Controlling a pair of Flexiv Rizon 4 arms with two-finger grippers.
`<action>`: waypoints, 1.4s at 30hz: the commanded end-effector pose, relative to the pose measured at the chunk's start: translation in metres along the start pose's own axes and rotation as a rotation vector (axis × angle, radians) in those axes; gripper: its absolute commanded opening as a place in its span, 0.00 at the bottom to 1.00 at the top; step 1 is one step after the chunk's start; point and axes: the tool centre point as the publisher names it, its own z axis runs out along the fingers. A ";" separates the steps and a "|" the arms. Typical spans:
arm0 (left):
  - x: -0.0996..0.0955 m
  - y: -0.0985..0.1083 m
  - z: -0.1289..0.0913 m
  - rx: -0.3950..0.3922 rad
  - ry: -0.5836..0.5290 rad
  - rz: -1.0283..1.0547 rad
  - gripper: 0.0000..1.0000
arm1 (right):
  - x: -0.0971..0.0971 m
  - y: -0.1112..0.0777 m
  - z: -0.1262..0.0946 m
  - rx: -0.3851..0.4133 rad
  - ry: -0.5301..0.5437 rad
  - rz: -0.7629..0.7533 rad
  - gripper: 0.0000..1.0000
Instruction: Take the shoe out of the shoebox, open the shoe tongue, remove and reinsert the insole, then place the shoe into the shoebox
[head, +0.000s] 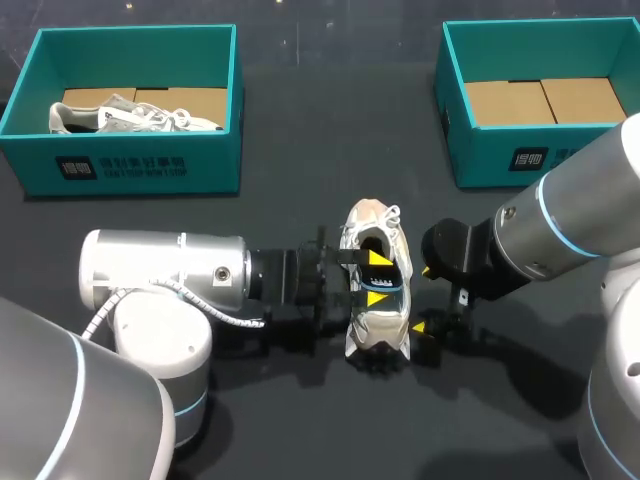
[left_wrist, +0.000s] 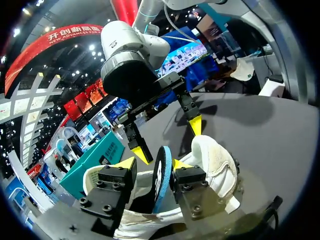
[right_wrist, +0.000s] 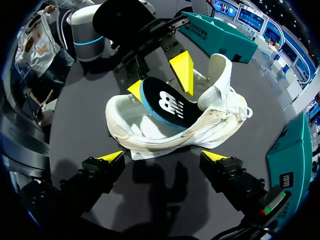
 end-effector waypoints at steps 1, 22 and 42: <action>0.001 -0.010 -0.017 -0.023 0.042 0.006 0.45 | 0.001 -0.001 -0.001 -0.002 -0.001 -0.001 1.00; 0.018 0.018 0.015 -0.102 0.123 0.051 0.00 | 0.001 -0.001 -0.001 -0.002 -0.001 -0.001 1.00; 0.004 -0.012 -0.023 -0.089 0.254 0.041 0.39 | 0.001 -0.001 -0.001 -0.002 -0.001 -0.001 1.00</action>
